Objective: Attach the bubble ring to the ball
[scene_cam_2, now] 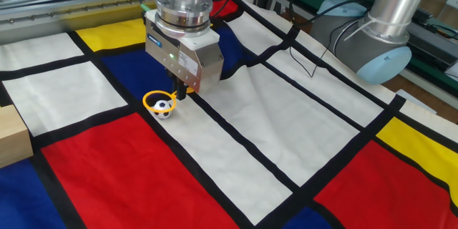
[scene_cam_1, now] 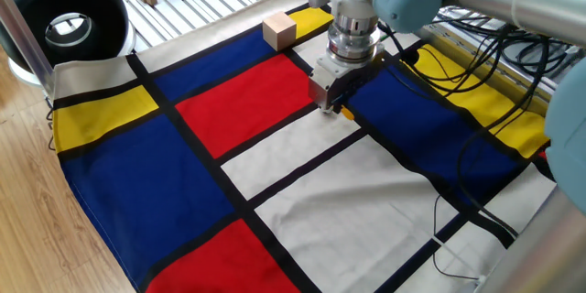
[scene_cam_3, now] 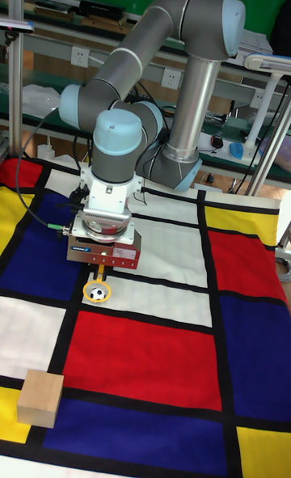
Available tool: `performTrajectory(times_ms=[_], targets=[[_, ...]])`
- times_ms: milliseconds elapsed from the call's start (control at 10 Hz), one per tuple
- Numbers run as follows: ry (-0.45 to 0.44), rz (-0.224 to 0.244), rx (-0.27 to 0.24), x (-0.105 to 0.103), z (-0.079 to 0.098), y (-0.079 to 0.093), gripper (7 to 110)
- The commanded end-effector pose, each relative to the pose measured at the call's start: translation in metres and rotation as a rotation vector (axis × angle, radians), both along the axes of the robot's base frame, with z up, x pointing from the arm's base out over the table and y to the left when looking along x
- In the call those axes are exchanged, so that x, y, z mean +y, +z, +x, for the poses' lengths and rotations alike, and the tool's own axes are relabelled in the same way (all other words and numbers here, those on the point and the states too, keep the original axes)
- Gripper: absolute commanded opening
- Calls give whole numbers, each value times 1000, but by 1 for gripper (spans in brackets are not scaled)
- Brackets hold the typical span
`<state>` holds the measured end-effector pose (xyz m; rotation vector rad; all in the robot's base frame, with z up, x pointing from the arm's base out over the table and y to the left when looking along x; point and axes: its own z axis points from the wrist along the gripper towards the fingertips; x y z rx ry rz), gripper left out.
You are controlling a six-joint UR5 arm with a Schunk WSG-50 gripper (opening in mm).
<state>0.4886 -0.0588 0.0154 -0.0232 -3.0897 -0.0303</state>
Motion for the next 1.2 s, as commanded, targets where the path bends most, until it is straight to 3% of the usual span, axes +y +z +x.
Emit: performTrajectory(times_ms=[0, 200, 400, 800, 1100], targets=[[-16, 3, 16, -1, -2, -3, 7], [-19, 6, 23, 0, -3, -9, 7], [-31, 26, 66, 8, -13, -12, 7], [-23, 8, 72, 0, -15, -16, 7], [-24, 31, 66, 3, -14, -17, 7]])
